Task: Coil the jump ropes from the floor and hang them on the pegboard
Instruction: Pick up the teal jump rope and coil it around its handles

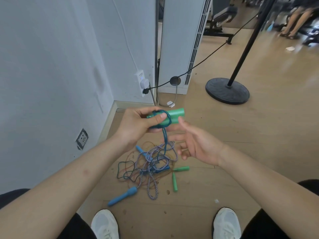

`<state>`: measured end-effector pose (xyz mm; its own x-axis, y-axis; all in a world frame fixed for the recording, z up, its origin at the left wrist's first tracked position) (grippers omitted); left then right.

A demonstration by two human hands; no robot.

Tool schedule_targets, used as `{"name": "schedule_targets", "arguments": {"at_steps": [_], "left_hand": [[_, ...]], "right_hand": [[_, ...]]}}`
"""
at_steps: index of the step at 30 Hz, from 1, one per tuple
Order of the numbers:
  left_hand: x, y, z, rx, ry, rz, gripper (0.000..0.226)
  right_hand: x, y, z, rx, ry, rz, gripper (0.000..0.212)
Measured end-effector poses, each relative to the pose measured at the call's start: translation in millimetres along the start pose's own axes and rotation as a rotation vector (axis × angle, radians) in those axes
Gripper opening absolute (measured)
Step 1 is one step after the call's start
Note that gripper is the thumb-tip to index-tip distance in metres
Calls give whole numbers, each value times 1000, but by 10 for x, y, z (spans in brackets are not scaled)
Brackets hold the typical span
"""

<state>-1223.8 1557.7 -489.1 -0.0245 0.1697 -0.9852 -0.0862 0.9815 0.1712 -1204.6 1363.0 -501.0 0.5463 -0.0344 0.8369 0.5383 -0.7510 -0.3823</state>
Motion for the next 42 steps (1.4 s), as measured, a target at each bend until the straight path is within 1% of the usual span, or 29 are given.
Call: {"name": "schedule_targets", "arguments": {"at_steps": [2,5,7,10,12,14,16,18,20,22,24,27,29,32,34,37,38,42], "left_hand": [[-3,35,19,-61,29,-17,22],[12,98,44,-147,29,46,24],[22,153,64,-199,17,110,23],[39,247,86,-234,-26,213,20],[75,305,100,-230,-73,336,19],[130,351,116,-207,-117,502,21],[183,363,124,-141,-150,636,23],[209,322,109,-37,-178,739,23],[197,240,65,91,-194,770,22],[158,147,-7,235,-180,695,26],[117,85,-69,364,-133,569,30],[76,69,-98,463,-79,403,32],[60,75,-102,503,-56,341,33],[54,91,-100,537,-11,259,37],[50,119,-79,544,12,162,41],[41,171,-48,509,89,-52,64],[37,180,-43,496,110,-107,68],[24,160,-41,447,137,-304,66]], "right_hand": [[-86,-26,18,-14,12,-66,59],[-189,-56,50,-106,110,-283,28],[-229,-46,71,-162,155,-427,16],[-242,-24,68,-190,170,-567,13],[-204,2,35,-178,174,-589,15],[-114,25,-13,-171,216,-620,12],[4,44,-58,-174,303,-683,7],[113,63,-93,-181,380,-706,7],[199,85,-120,-183,427,-713,7],[270,109,-141,-180,462,-711,8],[319,152,-138,-190,493,-717,10],[328,227,-100,-203,532,-701,10],[316,275,-79,-214,545,-693,9],[338,345,-79,-244,524,-636,5],[367,401,-83,-262,524,-594,4],[398,474,-78,-295,555,-597,9],[401,496,-73,-308,556,-594,10],[391,558,-50,-353,545,-560,12]]}}
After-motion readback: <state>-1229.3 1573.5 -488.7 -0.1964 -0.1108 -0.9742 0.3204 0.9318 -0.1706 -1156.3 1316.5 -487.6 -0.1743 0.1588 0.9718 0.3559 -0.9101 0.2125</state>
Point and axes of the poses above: each hand's wrist, its own z-axis towards the middle knuckle, its own y-axis out of the back of the hand, x = y × z, the point moved 1 cm from there along z, towards the middle knuckle, and after that the axes turned 15 degrees about z, right-handed, at the moved point
